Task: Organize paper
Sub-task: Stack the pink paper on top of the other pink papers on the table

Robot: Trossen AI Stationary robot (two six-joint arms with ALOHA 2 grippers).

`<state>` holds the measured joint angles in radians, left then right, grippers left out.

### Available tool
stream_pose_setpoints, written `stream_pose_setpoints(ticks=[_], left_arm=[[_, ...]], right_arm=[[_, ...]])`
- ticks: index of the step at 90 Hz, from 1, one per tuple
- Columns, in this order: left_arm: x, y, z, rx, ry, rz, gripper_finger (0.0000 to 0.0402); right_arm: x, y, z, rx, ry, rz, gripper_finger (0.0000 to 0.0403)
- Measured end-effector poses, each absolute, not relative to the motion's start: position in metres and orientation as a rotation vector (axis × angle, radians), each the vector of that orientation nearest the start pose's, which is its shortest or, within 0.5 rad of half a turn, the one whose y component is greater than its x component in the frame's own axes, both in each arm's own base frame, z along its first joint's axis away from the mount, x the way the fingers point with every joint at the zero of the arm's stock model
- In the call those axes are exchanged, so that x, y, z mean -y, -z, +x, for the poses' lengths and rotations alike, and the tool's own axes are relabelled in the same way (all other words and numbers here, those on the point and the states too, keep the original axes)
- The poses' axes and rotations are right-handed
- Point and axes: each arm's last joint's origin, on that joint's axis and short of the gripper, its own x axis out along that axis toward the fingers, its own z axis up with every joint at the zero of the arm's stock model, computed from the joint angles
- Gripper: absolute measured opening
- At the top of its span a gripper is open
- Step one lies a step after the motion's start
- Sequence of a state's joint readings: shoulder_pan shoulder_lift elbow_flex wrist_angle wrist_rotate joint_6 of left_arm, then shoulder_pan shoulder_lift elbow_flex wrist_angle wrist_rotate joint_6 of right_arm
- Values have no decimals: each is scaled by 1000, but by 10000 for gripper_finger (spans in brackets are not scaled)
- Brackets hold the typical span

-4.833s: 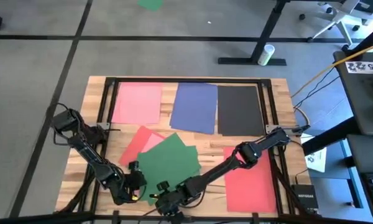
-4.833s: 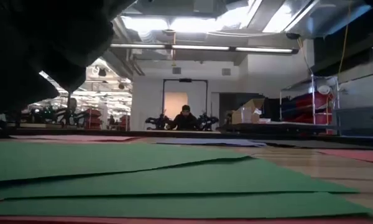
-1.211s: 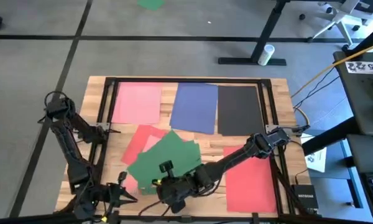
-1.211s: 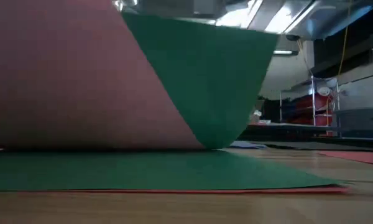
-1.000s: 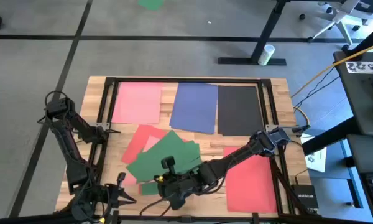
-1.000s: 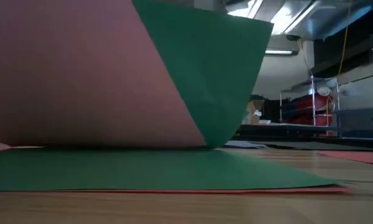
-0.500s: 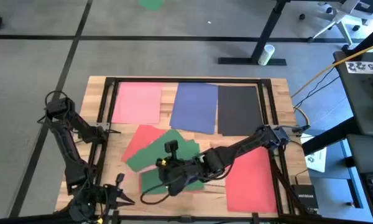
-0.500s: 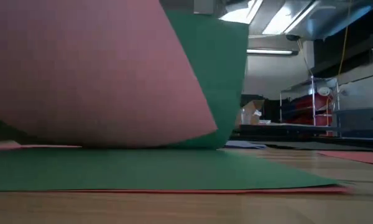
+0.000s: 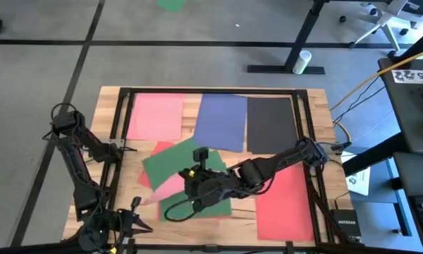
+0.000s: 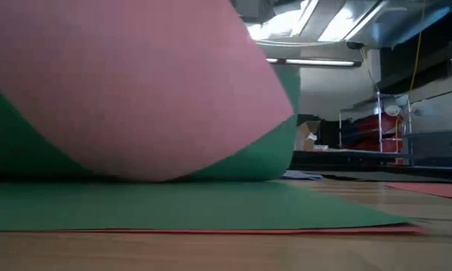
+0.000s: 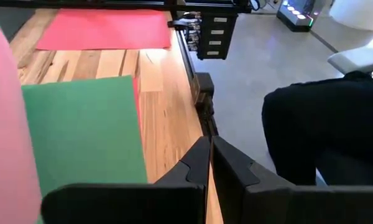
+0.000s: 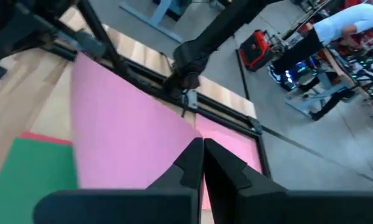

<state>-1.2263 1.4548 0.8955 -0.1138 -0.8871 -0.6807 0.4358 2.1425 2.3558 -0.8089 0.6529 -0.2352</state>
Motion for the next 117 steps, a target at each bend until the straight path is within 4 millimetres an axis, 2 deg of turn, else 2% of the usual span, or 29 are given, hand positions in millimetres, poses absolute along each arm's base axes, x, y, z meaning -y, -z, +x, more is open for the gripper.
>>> stream_pose_setpoints(ticks=[29, 93, 117], left_arm=[[272, -233, 121, -414, 195, -84, 0], [277, -237, 112, -369, 215, -81, 0], [276, -238, 113, -336, 174, -48, 0]], right_arm=[[-149, -397, 432, -534, 229, -522, 0], [-66, -397, 453, -584, 313, -468, 0], [-32, -403, 462, -518, 325, -403, 0]])
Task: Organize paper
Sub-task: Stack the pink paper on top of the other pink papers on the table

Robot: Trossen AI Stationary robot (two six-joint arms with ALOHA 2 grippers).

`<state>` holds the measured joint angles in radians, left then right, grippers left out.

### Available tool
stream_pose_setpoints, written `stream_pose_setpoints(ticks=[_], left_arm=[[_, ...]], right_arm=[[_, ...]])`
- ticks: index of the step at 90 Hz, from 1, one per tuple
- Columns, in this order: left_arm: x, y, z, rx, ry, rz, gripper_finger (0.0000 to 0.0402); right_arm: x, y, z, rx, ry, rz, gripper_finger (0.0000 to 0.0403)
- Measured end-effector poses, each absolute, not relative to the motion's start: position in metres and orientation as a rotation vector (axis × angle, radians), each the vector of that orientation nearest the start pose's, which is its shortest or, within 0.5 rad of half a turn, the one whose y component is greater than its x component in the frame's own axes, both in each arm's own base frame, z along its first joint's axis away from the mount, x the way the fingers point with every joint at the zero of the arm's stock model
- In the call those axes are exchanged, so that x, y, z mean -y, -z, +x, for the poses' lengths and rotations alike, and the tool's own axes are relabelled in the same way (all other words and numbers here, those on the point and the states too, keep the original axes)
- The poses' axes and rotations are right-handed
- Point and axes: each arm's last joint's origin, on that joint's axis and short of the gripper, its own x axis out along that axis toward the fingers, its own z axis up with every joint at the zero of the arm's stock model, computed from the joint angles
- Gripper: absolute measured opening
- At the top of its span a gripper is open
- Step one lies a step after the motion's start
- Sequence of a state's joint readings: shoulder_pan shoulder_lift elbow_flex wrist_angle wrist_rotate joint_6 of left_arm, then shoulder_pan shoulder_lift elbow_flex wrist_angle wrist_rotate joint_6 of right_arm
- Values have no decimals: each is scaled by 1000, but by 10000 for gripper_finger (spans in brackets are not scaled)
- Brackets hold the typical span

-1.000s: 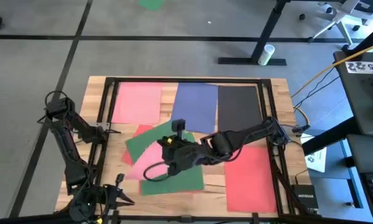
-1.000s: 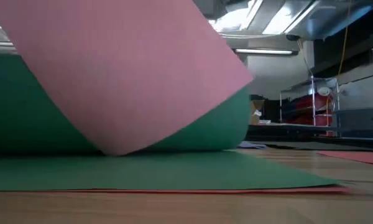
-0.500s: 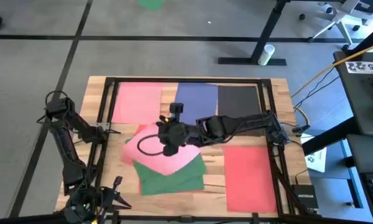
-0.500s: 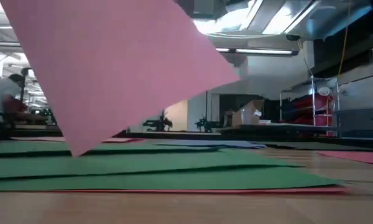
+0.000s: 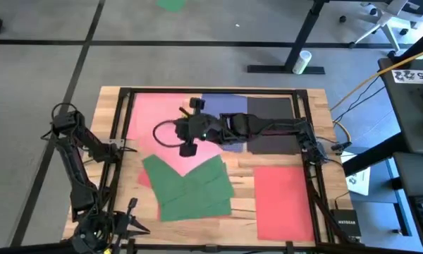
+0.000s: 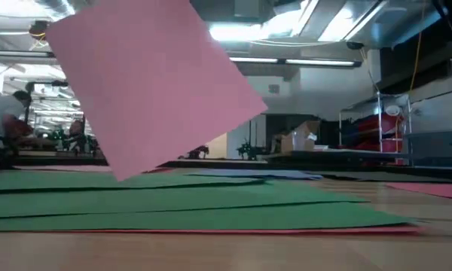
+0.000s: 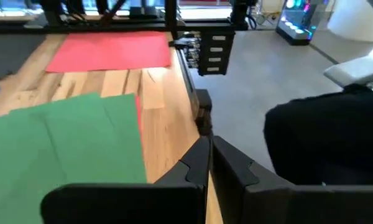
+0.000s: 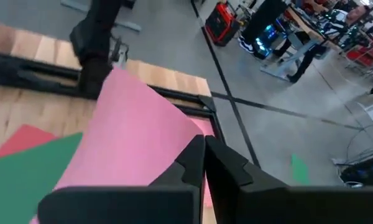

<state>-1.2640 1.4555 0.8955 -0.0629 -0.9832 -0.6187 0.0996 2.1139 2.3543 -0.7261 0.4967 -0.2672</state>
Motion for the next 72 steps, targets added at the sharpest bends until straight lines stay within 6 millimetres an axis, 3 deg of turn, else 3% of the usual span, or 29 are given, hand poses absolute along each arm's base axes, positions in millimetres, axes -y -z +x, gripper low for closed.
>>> stream_pose_setpoints(ticks=[53, 72], left_arm=[[273, -238, 114, -276, 85, -5, 0], [273, -238, 114, -273, 83, 7, 0]], right_arm=[[63, -412, 465, -386, 381, -165, 0], [91, -395, 469, -382, 427, -74, 0]])
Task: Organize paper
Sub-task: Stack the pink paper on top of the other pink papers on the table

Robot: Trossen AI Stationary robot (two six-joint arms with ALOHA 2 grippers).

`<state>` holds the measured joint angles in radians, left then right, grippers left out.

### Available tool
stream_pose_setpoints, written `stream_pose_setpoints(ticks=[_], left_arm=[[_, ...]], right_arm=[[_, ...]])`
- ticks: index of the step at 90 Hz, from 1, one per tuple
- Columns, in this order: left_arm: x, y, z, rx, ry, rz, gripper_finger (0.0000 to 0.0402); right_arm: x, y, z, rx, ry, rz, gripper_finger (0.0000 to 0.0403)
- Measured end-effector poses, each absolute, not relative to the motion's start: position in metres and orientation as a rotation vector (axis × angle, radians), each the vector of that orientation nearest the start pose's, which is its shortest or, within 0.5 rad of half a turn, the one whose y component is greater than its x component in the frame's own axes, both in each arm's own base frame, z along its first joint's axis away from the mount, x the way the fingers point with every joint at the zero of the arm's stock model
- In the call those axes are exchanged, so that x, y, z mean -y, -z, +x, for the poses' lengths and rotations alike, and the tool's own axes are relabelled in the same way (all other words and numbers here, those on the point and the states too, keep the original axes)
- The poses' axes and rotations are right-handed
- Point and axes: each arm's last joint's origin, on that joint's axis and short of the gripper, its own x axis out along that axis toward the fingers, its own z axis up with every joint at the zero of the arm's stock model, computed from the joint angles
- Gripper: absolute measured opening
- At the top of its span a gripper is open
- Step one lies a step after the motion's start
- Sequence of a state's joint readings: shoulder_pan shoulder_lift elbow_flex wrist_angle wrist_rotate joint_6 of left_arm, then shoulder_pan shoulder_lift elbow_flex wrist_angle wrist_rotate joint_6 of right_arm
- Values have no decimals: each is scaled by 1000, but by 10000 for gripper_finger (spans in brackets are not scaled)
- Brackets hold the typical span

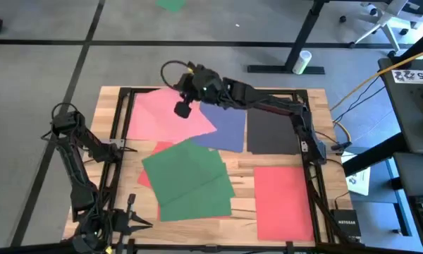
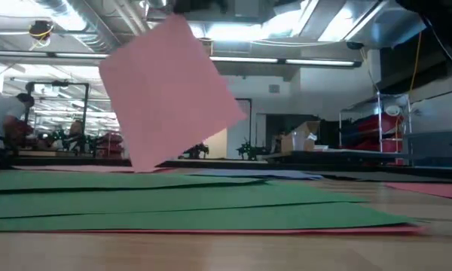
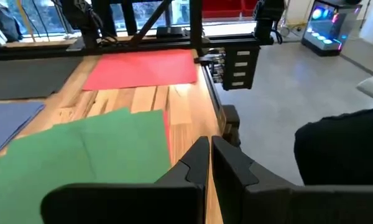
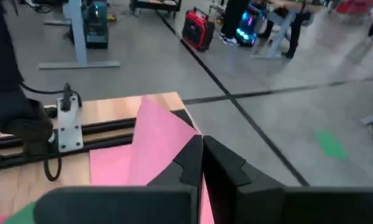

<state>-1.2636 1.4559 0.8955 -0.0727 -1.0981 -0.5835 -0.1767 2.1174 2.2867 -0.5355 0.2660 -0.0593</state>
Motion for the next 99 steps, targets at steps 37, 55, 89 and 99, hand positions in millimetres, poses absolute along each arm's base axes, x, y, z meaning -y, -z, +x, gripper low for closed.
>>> stream_pose_setpoints(ticks=[37, 55, 89, 99], left_arm=[[272, -238, 114, -271, 76, 24, 0], [272, -237, 113, -275, 73, 33, 0], [270, -235, 115, -277, 65, 41, 0], [270, -235, 115, -277, 65, 42, 0]], right_arm=[[147, -306, 483, -484, 545, 131, 0], [169, -292, 482, -402, 602, 273, 0], [200, -285, 467, -464, 666, 310, 0], [208, -277, 458, -562, 676, 318, 0]])
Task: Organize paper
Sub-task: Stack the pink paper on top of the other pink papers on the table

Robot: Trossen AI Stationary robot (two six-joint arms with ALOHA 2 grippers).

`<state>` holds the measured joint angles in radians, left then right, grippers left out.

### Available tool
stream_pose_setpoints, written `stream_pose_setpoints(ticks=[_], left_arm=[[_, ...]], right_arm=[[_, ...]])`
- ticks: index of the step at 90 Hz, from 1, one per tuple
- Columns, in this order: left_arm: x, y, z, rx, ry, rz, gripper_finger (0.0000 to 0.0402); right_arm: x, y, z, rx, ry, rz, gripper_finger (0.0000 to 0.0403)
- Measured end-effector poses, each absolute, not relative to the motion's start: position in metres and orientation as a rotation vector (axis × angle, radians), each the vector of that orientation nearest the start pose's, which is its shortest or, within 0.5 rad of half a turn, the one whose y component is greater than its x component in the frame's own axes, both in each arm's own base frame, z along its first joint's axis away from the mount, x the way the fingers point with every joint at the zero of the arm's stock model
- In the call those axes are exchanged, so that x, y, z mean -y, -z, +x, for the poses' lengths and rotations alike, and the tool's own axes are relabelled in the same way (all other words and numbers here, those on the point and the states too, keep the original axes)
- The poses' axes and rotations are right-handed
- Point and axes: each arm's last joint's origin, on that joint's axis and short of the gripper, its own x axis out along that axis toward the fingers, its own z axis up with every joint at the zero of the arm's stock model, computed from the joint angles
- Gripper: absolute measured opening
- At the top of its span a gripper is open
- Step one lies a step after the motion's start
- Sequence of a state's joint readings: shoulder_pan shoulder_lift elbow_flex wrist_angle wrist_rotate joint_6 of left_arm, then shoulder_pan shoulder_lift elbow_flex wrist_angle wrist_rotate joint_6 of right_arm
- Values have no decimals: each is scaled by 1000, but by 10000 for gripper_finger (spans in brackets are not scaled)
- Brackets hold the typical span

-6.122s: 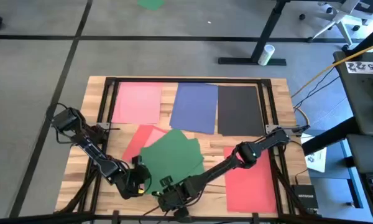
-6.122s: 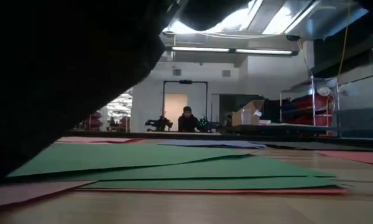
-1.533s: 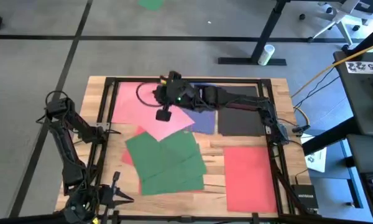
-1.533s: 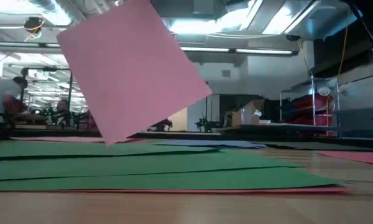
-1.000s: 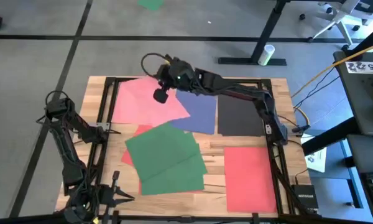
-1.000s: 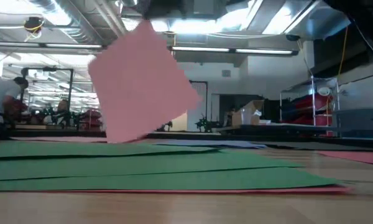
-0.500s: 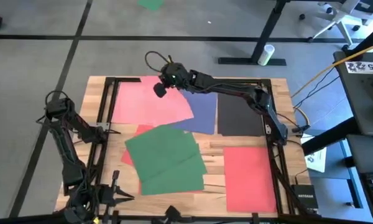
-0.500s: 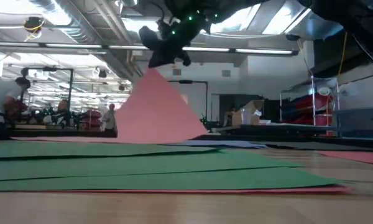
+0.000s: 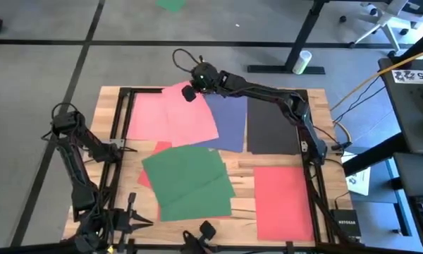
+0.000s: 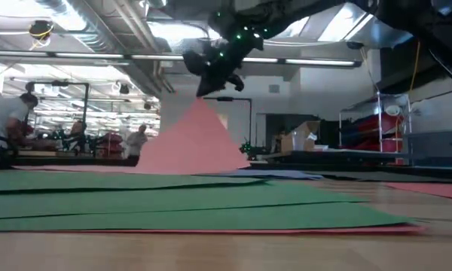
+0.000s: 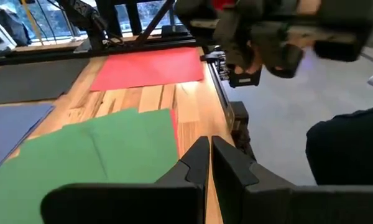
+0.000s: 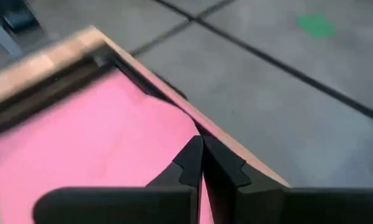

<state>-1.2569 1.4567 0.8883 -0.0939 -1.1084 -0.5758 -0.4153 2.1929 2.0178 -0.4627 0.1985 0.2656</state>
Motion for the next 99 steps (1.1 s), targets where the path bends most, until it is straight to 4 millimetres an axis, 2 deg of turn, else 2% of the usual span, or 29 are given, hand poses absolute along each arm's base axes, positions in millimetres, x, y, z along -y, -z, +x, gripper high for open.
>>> stream_pose_setpoints(ticks=[27, 48, 64, 99], left_arm=[[270, -235, 115, -277, 64, 41, 0], [270, -235, 115, -276, 64, 35, 0], [270, -235, 115, -277, 62, 33, 0], [270, -230, 116, -291, 50, 35, 0]], right_arm=[[213, -262, 453, -654, 601, 446, 0], [217, -257, 456, -612, 545, 607, 0], [215, -254, 468, -537, 460, 641, 0], [214, -272, 481, -328, 307, 705, 0]])
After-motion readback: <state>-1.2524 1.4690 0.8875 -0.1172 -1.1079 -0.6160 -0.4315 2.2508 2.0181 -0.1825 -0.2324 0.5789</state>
